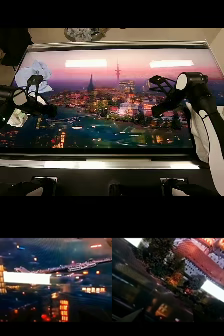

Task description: Fold the shirts.

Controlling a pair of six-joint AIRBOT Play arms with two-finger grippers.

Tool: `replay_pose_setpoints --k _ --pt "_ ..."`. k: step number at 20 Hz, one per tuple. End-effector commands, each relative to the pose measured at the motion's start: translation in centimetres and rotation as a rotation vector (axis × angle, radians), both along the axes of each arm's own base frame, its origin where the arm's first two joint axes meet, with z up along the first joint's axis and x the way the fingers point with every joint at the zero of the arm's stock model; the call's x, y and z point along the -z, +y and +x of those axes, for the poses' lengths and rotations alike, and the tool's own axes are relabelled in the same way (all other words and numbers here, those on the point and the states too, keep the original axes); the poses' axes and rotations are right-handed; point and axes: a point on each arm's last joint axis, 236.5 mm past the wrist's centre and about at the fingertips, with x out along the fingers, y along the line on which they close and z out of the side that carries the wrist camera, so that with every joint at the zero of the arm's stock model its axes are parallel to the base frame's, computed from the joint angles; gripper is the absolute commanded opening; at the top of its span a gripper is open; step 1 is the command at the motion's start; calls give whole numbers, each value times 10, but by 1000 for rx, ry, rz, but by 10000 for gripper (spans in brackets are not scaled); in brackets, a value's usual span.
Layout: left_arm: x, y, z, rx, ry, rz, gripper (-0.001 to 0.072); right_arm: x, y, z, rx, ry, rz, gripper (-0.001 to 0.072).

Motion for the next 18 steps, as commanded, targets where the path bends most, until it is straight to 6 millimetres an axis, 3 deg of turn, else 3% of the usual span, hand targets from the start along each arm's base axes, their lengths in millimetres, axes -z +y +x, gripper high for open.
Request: replay_pose_setpoints --k 1,15,18 --pt "0 0 0 0 0 0 676 0 0 0 0 0 0 700" --pt "0 0 0 0 0 0 676 0 0 0 0 -2 0 700" --pt "1 -2 14 8 -45 -7 676 -1 1 6 2 -26 3 700"
